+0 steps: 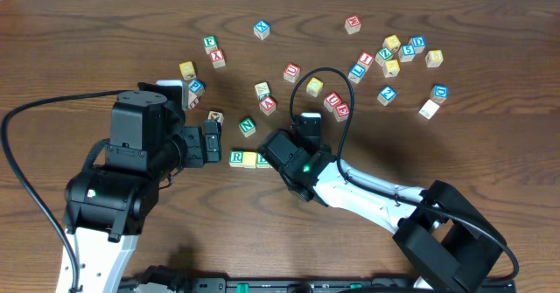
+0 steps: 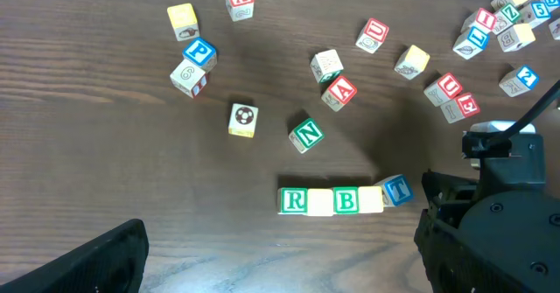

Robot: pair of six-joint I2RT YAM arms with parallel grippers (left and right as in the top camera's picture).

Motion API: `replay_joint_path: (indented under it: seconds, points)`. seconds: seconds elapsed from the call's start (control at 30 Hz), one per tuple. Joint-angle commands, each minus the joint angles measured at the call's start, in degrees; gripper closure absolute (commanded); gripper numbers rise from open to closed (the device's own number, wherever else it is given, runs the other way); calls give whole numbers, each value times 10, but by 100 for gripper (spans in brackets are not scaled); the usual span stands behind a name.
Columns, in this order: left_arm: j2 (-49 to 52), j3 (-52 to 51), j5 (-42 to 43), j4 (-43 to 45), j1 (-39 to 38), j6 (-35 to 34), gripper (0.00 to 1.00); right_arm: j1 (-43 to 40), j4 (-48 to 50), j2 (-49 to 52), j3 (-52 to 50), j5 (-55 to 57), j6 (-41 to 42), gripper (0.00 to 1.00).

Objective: Spell out ROBOT
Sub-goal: 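Nudge the T block leftward against the O block with right gripper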

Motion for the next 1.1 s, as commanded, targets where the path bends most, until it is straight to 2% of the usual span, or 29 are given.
replay_joint_path:
  seconds: [0.0,0.53,1.07]
  points:
    - [-1,10,3,0,2,5,2,0,14,-14,0,19,-21,99]
    - [-1,10,3,0,2,5,2,-3,13,-14,-1,-70,-34,99]
    - [-1,10,3,0,2,5,2,-2,5,-14,-1,-75,-34,99]
